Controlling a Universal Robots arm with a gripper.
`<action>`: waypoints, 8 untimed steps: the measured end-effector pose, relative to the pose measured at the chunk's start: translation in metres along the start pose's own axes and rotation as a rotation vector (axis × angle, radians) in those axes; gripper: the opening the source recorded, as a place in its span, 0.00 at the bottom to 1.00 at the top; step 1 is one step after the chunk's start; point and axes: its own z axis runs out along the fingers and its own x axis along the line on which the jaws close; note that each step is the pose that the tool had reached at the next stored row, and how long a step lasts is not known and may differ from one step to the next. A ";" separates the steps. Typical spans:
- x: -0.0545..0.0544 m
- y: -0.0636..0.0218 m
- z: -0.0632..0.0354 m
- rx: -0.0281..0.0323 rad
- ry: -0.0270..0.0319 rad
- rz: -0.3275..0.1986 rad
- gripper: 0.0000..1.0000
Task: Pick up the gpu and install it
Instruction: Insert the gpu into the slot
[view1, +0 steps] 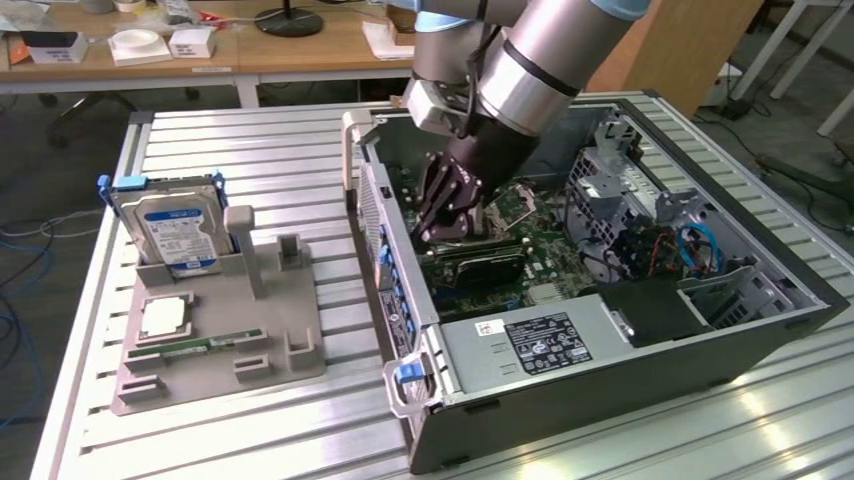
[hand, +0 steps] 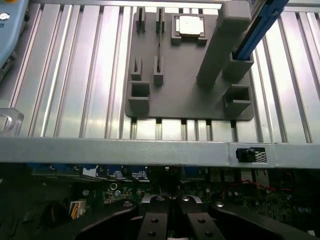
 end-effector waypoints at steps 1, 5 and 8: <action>0.000 -0.0002 0.0005 -0.0009 0.0003 0.000 0.12; 0.000 -0.0001 0.0006 -0.0010 0.0002 0.000 0.12; 0.000 -0.0002 0.0012 -0.0010 0.0001 0.000 0.12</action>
